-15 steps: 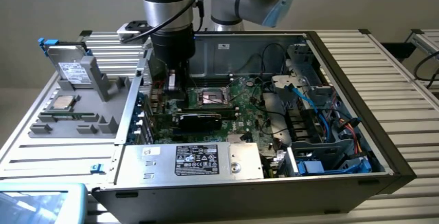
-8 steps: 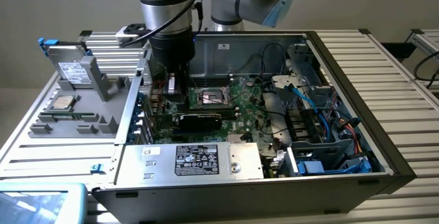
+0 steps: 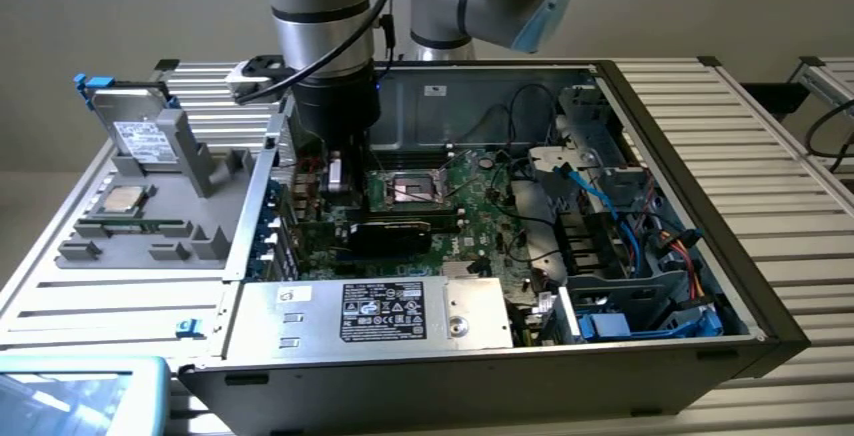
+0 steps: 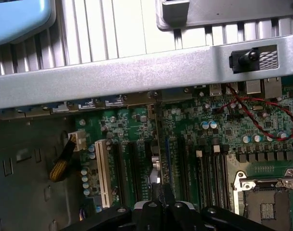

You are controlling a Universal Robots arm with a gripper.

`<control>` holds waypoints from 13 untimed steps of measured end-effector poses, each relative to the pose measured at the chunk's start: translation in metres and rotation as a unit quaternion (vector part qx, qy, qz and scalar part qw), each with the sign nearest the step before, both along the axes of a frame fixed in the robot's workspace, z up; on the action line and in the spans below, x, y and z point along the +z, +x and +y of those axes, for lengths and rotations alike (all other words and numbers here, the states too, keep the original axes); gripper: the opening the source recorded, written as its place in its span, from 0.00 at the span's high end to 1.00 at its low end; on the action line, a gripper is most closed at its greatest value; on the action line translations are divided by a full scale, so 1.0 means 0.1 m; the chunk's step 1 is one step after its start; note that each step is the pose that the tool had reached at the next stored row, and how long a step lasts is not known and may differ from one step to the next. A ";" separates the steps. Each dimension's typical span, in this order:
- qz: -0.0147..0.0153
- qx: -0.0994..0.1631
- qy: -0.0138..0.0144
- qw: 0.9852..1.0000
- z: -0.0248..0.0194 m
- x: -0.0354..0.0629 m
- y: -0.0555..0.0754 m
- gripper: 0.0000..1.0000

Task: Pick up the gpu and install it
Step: 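Press down on the gpu until it lock into place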

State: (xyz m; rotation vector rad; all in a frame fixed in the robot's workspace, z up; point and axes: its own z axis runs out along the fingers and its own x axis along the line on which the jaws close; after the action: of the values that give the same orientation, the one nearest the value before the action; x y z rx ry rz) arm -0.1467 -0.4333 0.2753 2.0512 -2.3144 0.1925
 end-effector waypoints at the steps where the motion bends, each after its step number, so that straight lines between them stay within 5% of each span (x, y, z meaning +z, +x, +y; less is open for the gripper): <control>1: 0.000 0.000 0.000 1.000 0.000 -0.007 0.00 0.88; 10: 0.000 0.000 0.000 1.000 0.006 -0.139 -0.02 0.88; 13: 0.002 -0.001 0.001 1.000 0.010 -0.078 -0.02 0.88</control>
State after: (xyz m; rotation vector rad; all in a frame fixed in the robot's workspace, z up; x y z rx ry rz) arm -0.1486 -0.4323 0.2675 2.0501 -2.3152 0.1857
